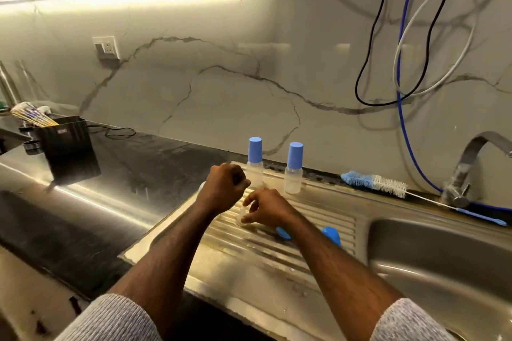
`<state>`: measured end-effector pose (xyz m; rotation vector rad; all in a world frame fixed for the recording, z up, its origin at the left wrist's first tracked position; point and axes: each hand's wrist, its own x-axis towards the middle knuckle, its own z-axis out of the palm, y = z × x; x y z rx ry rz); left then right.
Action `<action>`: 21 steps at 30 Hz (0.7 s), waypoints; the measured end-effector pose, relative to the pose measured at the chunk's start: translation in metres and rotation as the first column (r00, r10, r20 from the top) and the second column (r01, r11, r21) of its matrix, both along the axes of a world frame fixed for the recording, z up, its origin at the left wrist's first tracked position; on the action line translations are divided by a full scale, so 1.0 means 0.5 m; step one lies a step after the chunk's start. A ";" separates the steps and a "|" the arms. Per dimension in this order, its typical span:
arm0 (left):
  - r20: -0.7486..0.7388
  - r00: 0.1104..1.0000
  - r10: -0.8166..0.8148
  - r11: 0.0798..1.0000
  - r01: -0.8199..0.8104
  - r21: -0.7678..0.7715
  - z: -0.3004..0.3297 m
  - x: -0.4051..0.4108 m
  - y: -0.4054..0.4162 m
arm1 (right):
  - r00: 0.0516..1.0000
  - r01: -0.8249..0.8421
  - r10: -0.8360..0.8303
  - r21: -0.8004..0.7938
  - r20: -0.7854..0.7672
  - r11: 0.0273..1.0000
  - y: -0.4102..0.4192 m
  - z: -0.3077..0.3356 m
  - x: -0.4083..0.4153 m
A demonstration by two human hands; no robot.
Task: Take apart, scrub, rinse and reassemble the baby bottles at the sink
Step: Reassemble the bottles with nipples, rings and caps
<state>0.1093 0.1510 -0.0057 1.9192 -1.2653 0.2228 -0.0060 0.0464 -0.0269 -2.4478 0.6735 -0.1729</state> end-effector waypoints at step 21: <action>0.056 0.996 0.068 0.997 -0.071 0.040 -0.044 -0.043 0.049 | 0.923 0.014 -0.094 -0.211 -0.373 0.977 -0.041 0.035 -0.071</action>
